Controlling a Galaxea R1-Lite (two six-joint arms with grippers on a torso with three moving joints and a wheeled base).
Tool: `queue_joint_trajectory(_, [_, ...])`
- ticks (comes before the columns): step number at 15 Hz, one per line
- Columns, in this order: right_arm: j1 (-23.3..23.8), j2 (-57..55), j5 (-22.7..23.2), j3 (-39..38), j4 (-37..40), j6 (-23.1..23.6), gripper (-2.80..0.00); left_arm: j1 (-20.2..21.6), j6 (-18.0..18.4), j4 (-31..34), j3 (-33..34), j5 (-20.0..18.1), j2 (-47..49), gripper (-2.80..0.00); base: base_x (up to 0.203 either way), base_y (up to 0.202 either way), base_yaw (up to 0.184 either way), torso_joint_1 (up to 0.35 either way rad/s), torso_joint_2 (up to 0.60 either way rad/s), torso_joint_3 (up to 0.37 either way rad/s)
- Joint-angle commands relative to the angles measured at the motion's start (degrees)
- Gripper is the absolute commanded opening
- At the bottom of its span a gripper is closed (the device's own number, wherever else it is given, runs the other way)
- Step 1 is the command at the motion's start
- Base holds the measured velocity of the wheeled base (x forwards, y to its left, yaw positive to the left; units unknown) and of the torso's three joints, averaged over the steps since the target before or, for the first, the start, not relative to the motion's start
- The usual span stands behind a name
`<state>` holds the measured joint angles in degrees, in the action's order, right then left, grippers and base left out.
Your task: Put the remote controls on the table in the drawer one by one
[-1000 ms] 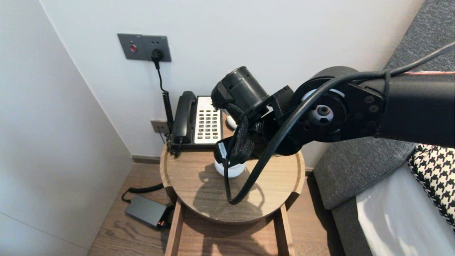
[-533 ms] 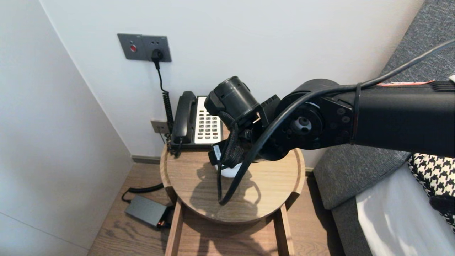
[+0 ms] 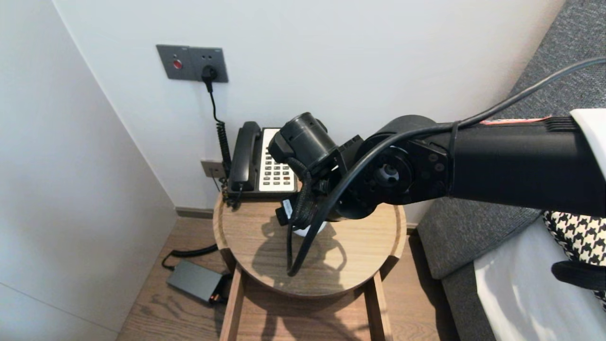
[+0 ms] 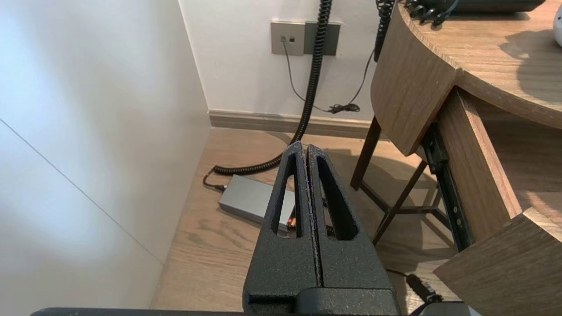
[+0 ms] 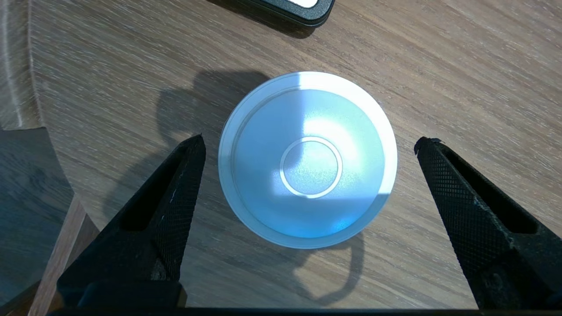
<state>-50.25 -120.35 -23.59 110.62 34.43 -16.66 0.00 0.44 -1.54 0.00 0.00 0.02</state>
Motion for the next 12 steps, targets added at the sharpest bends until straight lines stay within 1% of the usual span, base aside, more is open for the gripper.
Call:
queue_joint_trajectory(1, [-0.02,-0.60,-0.14,-0.05,0.20,-0.12,0.00,0.00,0.00,-0.05,0.70,0.00,-0.02,-2.80,0.000,0.000,0.000,0.000,0.00,0.000])
queue_joint_trajectory(12, [0.06,-2.88,-0.22,-0.05,0.03,-0.30,0.00,0.00,0.00,-0.05,0.70,0.00,-0.02,-2.80,0.000,0.000,0.000,0.000,0.00,0.000])
